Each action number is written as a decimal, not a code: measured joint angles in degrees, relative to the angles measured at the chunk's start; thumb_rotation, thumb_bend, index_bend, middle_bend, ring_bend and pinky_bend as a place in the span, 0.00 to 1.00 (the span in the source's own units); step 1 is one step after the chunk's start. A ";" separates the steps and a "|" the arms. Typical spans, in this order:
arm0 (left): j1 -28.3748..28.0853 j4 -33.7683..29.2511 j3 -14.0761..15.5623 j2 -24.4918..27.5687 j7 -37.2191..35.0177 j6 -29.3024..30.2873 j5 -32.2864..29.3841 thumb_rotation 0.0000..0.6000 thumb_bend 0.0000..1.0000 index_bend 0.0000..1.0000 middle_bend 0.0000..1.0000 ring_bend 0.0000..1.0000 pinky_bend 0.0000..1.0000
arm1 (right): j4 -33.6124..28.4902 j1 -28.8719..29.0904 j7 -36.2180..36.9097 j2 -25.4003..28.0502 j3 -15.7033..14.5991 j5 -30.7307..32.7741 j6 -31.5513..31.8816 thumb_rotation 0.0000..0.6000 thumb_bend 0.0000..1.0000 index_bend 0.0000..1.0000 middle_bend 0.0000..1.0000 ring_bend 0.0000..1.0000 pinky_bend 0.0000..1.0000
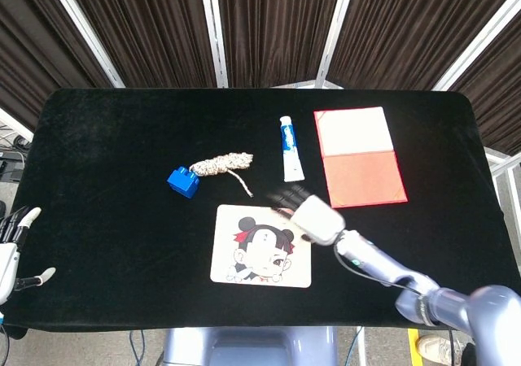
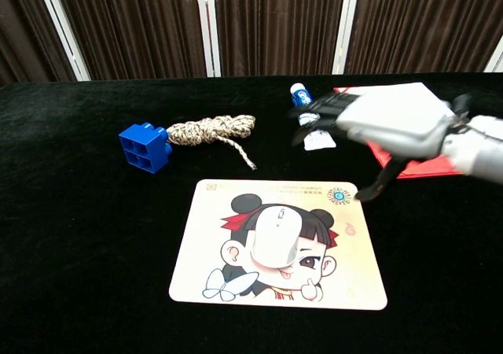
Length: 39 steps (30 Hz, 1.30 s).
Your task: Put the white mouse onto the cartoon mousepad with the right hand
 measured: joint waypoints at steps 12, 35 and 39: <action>0.09 -0.22 0.03 0.02 0.41 0.17 -0.01 1.00 0.11 0.08 0.00 0.00 0.00 | -20.81 -16.55 -9.29 11.71 6.18 20.12 7.79 1.00 0.10 0.17 0.00 0.00 0.00; 0.51 0.17 0.36 0.22 -1.34 0.78 1.02 1.00 0.11 0.08 0.00 0.00 0.00 | -29.52 -28.05 -12.05 17.72 7.07 24.30 15.01 1.00 0.09 0.00 0.00 0.00 0.00; 0.73 0.56 0.60 0.30 -2.01 1.04 1.51 1.00 0.11 0.08 0.00 0.00 0.00 | -31.40 -28.70 -12.59 19.15 7.41 24.68 14.40 1.00 0.09 0.00 0.00 0.00 0.00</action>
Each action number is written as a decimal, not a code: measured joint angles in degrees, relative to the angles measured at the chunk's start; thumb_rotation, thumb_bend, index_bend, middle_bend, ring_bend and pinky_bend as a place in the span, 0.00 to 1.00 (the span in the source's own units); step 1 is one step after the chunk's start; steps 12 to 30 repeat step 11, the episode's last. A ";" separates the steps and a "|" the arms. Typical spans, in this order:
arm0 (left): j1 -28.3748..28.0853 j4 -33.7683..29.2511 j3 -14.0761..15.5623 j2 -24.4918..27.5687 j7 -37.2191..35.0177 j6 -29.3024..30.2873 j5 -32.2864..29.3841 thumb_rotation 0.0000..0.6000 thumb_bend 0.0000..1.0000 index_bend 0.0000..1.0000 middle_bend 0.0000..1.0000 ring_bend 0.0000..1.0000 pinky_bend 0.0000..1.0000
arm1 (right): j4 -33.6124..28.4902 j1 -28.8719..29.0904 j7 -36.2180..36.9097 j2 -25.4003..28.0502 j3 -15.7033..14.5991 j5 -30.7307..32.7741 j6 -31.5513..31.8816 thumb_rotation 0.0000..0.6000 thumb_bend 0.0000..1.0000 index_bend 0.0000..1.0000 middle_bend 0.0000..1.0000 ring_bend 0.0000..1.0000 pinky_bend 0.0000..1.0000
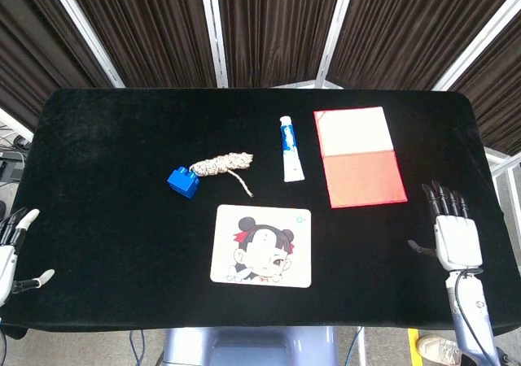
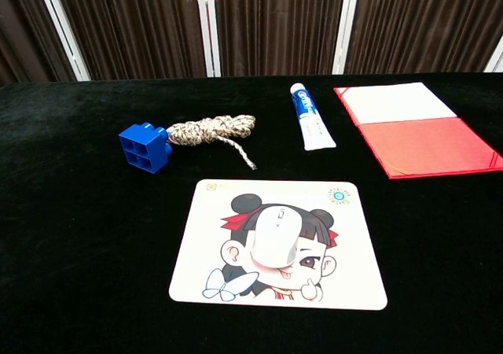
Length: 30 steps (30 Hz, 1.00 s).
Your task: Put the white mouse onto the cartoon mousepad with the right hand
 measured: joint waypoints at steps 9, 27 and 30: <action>0.38 0.65 0.38 0.12 -1.40 0.62 1.19 1.00 0.11 0.08 0.00 0.00 0.00 | -0.63 -0.84 0.81 0.82 0.37 -1.41 0.14 1.00 0.09 0.00 0.00 0.00 0.00; 0.45 0.69 0.44 0.13 -1.60 0.75 1.39 1.00 0.11 0.08 0.00 0.00 0.00 | -0.68 -0.97 0.87 0.80 0.38 -1.84 0.13 1.00 0.09 0.00 0.00 0.00 0.00; 0.45 0.69 0.44 0.13 -1.60 0.75 1.39 1.00 0.11 0.08 0.00 0.00 0.00 | -0.68 -0.97 0.87 0.80 0.38 -1.84 0.13 1.00 0.09 0.00 0.00 0.00 0.00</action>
